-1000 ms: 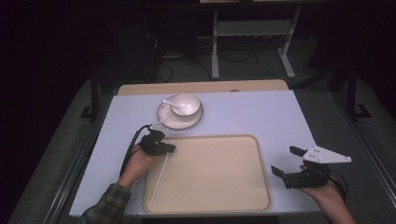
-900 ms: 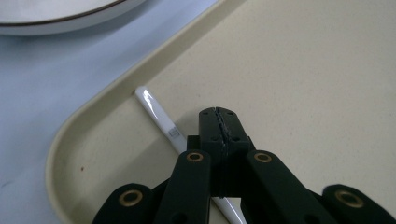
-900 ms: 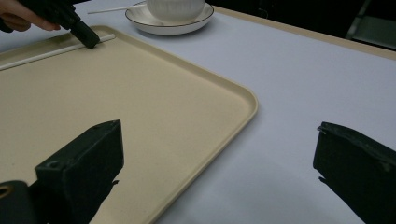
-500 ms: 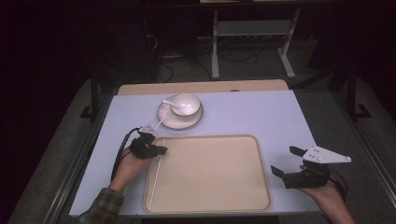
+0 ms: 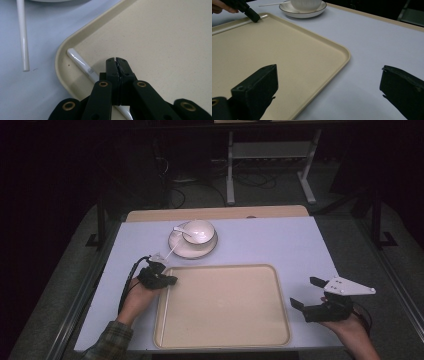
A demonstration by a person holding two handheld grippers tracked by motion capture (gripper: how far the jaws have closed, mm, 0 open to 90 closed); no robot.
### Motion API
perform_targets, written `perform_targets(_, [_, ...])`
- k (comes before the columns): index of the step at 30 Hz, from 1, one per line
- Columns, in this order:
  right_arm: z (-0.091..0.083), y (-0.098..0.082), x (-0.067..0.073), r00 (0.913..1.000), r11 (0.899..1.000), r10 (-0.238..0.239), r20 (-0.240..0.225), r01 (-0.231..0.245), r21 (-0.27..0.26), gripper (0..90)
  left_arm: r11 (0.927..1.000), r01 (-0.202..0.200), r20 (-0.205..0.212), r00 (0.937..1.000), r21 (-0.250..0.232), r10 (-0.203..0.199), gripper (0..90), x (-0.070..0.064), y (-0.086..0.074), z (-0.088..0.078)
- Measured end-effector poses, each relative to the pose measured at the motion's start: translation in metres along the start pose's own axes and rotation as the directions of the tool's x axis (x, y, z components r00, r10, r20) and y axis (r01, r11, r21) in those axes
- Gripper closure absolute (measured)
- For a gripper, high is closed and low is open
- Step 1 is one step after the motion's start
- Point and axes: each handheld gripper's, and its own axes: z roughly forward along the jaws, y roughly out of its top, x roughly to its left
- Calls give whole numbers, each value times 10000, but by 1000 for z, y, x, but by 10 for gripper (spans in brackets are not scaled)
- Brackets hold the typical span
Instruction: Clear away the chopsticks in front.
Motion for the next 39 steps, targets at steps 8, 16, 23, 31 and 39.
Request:
perform_targets(8, [0,0,0,10000,10000,29,22,-29,25,13,9998,-77,88,9999,-199,79,800,-1,4,-1])
perform_targets(16, [0,-1,-1,9999,10000,93,38,-93,35,14,9987,-25,46,10000,-516,27,641,-2,10,-8])
perform_targets(23, [0,-1,0,9999,9999,95,54,-95,48,13,9971,-69,27,10000,-760,71,591,1,21,-18])
perform_targets(31, [0,0,0,9999,9999,85,72,-86,73,13,9970,-12,7,10000,-779,12,590,15,34,-24])
perform_targets(39, [0,-1,-1,9999,9999,95,81,-95,54,14,9972,44,-294,9995,-752,-67,608,34,48,-25])
